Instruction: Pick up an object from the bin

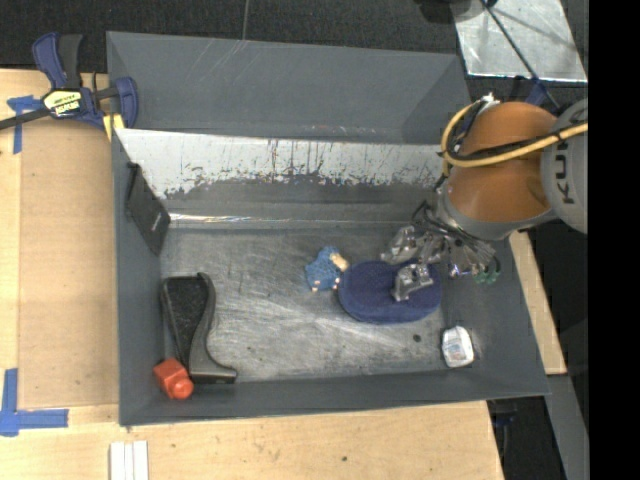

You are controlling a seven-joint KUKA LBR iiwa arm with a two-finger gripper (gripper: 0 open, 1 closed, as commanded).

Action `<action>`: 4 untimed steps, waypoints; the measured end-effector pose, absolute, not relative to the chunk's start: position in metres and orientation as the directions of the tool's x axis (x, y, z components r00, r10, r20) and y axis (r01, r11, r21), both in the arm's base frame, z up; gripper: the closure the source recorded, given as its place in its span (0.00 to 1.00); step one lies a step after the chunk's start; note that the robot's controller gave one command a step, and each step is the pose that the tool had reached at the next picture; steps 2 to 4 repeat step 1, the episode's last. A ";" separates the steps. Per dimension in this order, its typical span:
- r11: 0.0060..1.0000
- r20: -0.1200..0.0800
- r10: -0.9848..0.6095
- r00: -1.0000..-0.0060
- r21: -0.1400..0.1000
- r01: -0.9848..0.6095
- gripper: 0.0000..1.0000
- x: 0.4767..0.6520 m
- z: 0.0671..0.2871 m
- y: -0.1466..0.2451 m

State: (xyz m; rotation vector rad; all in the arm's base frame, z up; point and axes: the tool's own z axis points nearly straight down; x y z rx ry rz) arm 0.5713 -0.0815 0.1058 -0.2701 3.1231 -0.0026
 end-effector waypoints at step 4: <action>0.985 -0.010 -0.171 -0.985 -0.003 -0.171 1.00 0.574 0.161 -0.082</action>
Offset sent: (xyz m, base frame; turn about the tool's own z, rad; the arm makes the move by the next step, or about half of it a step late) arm -0.0001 0.0001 0.0516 0.0000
